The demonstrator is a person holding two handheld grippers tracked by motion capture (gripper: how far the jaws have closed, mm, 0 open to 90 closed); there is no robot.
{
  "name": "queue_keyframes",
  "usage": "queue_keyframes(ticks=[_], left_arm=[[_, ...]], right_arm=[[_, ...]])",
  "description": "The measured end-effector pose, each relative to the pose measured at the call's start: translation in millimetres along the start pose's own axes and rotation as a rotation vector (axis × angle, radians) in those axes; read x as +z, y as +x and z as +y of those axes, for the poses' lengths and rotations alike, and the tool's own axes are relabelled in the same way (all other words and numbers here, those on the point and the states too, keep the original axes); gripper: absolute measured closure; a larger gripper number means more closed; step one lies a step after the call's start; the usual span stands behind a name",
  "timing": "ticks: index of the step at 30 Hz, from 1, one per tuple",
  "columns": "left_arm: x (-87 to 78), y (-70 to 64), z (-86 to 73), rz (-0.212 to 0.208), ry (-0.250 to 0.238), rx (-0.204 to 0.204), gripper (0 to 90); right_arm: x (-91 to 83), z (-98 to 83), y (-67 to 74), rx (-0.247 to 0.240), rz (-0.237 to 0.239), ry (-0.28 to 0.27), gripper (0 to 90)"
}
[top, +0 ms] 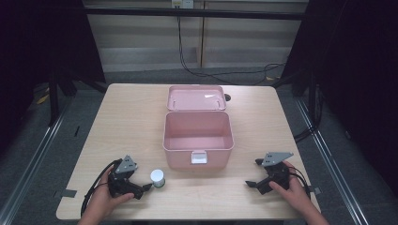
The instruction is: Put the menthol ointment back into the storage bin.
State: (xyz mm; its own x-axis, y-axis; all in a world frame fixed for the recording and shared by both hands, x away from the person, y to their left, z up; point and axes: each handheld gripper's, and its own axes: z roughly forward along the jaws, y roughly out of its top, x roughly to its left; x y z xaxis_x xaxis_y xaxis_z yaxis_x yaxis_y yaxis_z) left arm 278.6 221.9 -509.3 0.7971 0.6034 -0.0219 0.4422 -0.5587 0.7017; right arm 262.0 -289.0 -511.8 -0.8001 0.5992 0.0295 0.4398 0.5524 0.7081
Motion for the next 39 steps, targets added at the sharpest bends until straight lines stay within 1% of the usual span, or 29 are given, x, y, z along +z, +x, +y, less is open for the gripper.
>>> queue_keyframes(ticks=[8,9,10,11,12,13,15,16,17,18,19,20,21,23,24,25,26,27,28,29,30,31,33,34,35,36,37,38,39], left_arm=[[0.0,-0.1,0.0,0.0,0.0,-0.001,0.0],[-0.4,0.2,0.2,0.003,0.006,0.005,0.0],[-0.8,-0.4,1.1,0.007,0.016,0.001,0.0],[-1.0,-1.6,3.1,0.008,0.037,-0.009,0.0],[-2.1,-3.4,5.9,0.009,0.073,-0.017,0.0],[-3.4,-4.8,8.1,0.01,0.1,-0.016,0.4],[-7.7,-7.9,12.7,0.01,0.145,-0.029,5.5],[-11.0,-9.0,15.2,-0.001,0.169,-0.039,10.4],[-11.0,-9.0,15.2,-0.001,0.169,-0.039,16.9],[-13.7,-8.7,17.9,-0.028,0.196,-0.057,18.5],[-15.1,-9.3,19.9,-0.039,0.224,-0.079,18.2],[-16.7,-10.0,22.0,-0.05,0.265,-0.083,18.5],[-18.7,-12.9,27.4,-0.049,0.348,-0.077,19.6],[-20.1,-16.4,34.0,-0.049,0.415,-0.072,20.9],[-20.8,-18.5,38.1,-0.051,0.433,-0.064,21.1],[-20.8,-18.5,38.1,-0.051,0.433,-0.064,21.2],[-21.7,-20.7,42.5,-0.06,0.447,-0.065,21.2],[-22.6,-22.2,47.3,-0.072,0.457,-0.058,22.0],[-23.8,-25.5,56.9,-0.084,0.474,-0.049,22.2],[-23.7,-27.0,61.6,-0.087,0.479,-0.036,22.5],[-23.7,-27.0,61.6,-0.087,0.479,-0.036,22.8],[-22.5,-30.1,70.1,-0.102,0.493,-0.022,23.3],[-21.4,-31.3,73.7,-0.107,0.503,-0.021,24.0],[-18.5,-33.4,80.7,-0.117,0.52,-0.02,24.8],[-16.9,-33.3,83.9,-0.118,0.538,-0.013,25.2],[-16.9,-33.3,83.9,-0.118,0.538,-0.013,25.6],[-13.2,-33.1,89.5,-0.116,0.551,0.0,26.0],[-13.2,-33.1,89.5,-0.116,0.551,0.0,26.4],[-9.9,-32.6,94.2,-0.118,0.559,0.002,26.6]], right_arm=[[0.0,0.0,0.0,0.0,0.0,0.0,3.9],[0.0,0.0,0.1,0.0,0.0,0.0,3.9],[0.1,0.0,0.0,-0.001,0.0,-0.001,3.9],[0.1,0.0,0.0,0.0,0.0,0.0,3.9],[0.0,0.0,0.0,0.0,0.0,0.0,3.9],[0.1,0.0,0.0,-0.001,0.0,0.0,3.9],[0.1,0.0,-0.1,-0.002,0.0,0.0,3.9],[0.0,0.0,0.0,0.0,0.0,0.0,3.9],[0.1,0.0,0.0,-0.001,0.0,0.0,3.9],[0.0,0.0,0.0,-0.001,0.0,0.0,3.9],[0.0,0.0,0.1,0.0,-0.001,0.0,3.9],[0.0,0.0,0.1,0.0,0.0,0.0,3.9],[0.0,0.0,0.0,0.0,-0.001,0.0,3.9],[0.0,0.0,0.0,0.0,-0.001,0.0,3.9],[0.1,0.0,0.0,-0.001,0.0,-0.001,3.9],[0.1,0.0,0.0,-0.001,0.0,-0.001,3.9],[0.1,0.0,0.0,-0.001,0.0,0.0,3.9],[0.0,0.0,0.0,0.0,0.0,0.0,3.9],[0.1,0.0,0.0,-0.001,0.0,-0.001,3.9],[0.0,0.0,0.0,0.0,0.0,0.0,3.9],[0.0,0.0,0.0,0.0,0.0,0.0,3.9],[0.1,0.0,0.0,-0.001,0.0,0.0,3.9],[0.1,0.0,0.0,-0.001,0.0,-0.001,3.9],[0.0,0.0,0.1,0.0,-0.001,0.0,3.9],[0.1,0.0,0.0,-0.001,0.0,0.0,3.9],[0.1,0.0,0.0,-0.001,0.0,0.0,3.9],[0.1,0.0,0.0,-0.001,0.0,0.0,3.9],[0.1,0.0,0.0,-0.001,0.0,-0.001,3.9],[0.1,0.0,0.0,-0.001,0.0,0.0,3.9]])
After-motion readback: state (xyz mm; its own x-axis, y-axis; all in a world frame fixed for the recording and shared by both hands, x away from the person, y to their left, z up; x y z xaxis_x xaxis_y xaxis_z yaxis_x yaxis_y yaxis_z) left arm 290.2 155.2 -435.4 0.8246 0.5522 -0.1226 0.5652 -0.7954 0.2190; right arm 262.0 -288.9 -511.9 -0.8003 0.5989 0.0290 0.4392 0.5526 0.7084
